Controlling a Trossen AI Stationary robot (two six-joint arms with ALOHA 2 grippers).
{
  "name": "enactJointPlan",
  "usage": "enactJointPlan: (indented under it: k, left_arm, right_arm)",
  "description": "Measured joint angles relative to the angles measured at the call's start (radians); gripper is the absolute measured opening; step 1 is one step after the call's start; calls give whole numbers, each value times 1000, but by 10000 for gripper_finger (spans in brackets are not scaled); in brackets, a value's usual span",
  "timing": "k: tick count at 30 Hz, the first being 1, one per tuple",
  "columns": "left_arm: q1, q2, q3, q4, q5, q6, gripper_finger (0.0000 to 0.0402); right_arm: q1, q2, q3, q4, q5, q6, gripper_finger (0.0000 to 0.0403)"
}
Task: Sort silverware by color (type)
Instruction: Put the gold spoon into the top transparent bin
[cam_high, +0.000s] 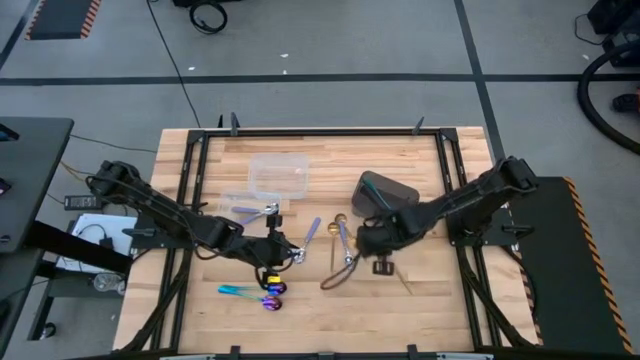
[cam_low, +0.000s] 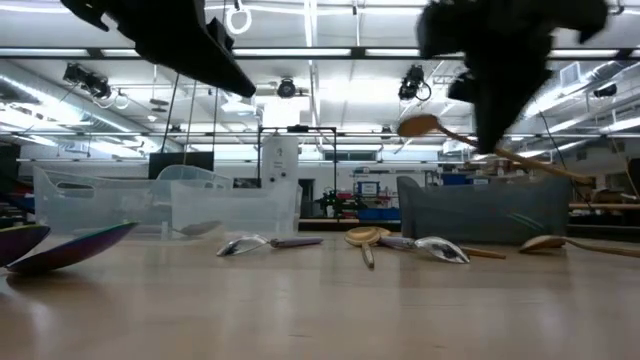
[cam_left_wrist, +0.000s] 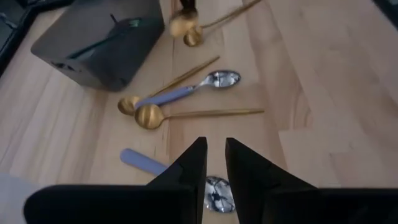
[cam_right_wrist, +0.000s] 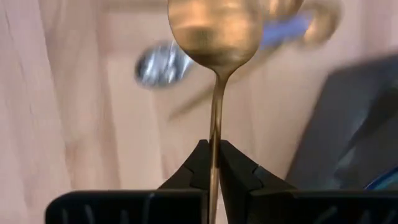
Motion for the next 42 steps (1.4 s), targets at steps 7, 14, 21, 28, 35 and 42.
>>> enactJointPlan:
  k: [7,14,21,28,35,42]
  left_arm:
    - [-27,13,-54,71,-3,-44,66]
    - [-70,12,-151,223,-41,-74,66]
    - [-67,12,-166,220,-52,-270,66]
    - [-66,12,-166,220,-57,-412,66]
    - [-66,12,-167,221,-61,-476,66]
    - [-77,13,-167,216,-61,-535,66]
  right_arm:
    - [-138,0,54,182,-2,-226,23]
    - [-279,0,56,389,-116,-384,23]
    - [-345,0,56,601,-212,-487,23]
    - [-366,0,56,709,-233,-545,23]
    - [-381,55,113,755,-239,-589,23]
    - [-393,244,382,657,-211,-701,23]
